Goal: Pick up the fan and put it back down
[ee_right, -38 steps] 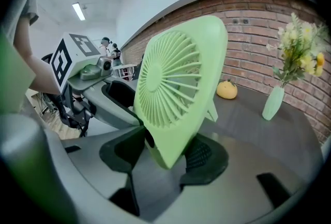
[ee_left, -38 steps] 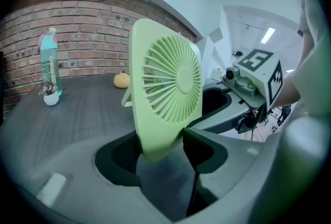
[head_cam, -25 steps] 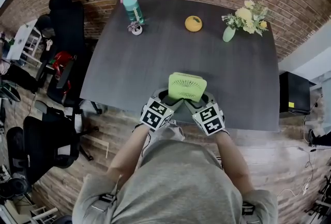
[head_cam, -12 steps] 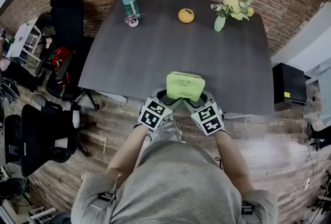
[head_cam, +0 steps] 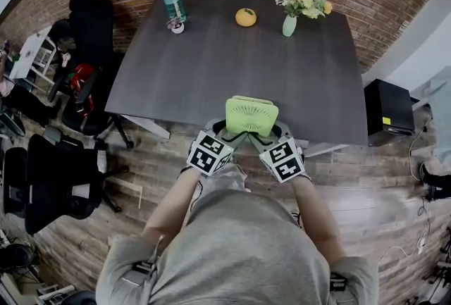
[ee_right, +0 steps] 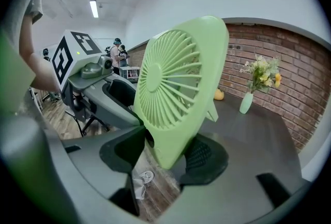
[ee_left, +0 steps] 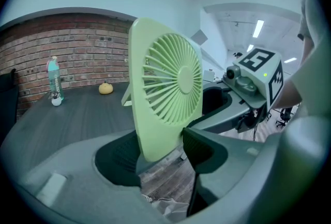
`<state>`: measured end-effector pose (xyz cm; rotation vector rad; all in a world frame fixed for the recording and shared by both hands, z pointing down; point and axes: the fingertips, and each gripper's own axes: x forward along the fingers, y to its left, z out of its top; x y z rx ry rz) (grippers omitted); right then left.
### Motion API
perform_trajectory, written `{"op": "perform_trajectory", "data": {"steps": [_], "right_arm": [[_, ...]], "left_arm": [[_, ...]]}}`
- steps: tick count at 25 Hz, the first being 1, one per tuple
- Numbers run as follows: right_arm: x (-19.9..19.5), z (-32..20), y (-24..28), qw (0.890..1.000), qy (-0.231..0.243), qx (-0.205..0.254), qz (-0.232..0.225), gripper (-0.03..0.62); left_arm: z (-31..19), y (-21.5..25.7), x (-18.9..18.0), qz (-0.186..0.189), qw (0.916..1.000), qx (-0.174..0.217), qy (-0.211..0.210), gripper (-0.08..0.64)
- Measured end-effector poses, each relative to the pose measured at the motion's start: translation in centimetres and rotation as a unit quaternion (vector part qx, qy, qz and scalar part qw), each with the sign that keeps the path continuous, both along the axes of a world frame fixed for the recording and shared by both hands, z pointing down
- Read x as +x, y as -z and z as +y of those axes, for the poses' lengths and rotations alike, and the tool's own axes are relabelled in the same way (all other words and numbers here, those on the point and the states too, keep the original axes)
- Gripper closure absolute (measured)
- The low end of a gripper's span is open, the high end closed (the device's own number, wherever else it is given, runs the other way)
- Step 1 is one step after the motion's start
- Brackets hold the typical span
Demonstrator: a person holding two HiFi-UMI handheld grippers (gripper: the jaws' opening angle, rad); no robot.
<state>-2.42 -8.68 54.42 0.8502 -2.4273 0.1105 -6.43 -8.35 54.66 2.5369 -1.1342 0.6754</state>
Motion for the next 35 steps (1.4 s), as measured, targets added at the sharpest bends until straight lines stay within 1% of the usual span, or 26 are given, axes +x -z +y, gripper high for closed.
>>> {"op": "perform_trajectory", "data": {"steps": [11,15,20,27,35], "right_arm": [[4.2,2.0,-0.2,1.0,-0.026,0.002,0.001,0.367],[5.9,2.1,0.2,0.999,-0.041,0.003,-0.002,0.367],[7.8,1.9,0.0,0.998,-0.06,-0.008,0.005,0.367],[9.9,0.3,-0.4,0.996,-0.086,-0.004,0.004,0.367],[12.0,-3.1,-0.9,0.995,-0.096,-0.015,0.003,0.367]], "left_arm": [[1.8,-0.1,4.2,-0.002,0.9996,0.001,-0.03,0.304],[1.8,0.2,6.0,-0.003,0.9991,0.004,-0.043,0.304],[1.2,0.0,7.8,0.0,0.998,0.0,-0.063,0.304],[-0.4,-0.5,10.0,-0.001,0.996,-0.004,-0.089,0.304],[-4.0,-0.8,12.0,-0.004,0.995,-0.008,-0.1,0.304]]}}
